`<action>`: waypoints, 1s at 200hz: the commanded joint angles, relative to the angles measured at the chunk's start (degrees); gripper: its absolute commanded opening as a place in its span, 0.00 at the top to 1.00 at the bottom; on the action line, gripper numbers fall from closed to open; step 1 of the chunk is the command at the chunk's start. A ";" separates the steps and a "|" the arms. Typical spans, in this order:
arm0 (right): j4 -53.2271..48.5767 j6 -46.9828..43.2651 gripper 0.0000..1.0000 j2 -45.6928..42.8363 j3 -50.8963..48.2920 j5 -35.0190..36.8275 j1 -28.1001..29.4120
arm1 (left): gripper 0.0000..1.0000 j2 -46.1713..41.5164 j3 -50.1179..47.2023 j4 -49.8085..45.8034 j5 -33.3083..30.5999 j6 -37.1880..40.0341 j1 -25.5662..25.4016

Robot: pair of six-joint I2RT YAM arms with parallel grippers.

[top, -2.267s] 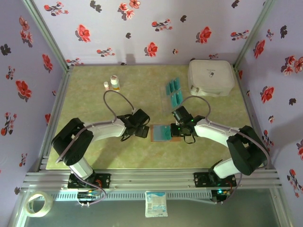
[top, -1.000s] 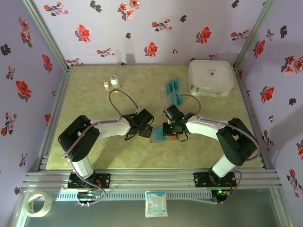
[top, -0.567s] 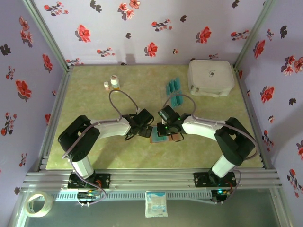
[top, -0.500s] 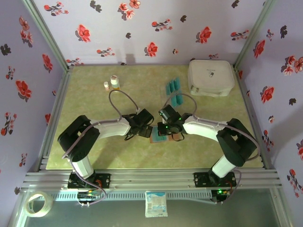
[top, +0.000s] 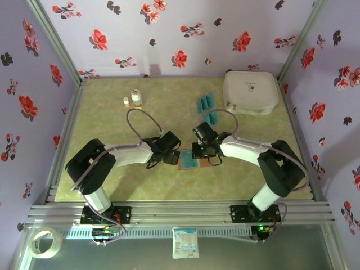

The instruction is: Put the credit cards into the card holder

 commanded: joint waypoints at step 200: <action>8.11 4.88 1.00 3.22 -2.08 -6.23 3.13 | 0.00 2.65 -0.29 -0.46 0.32 -0.50 -0.45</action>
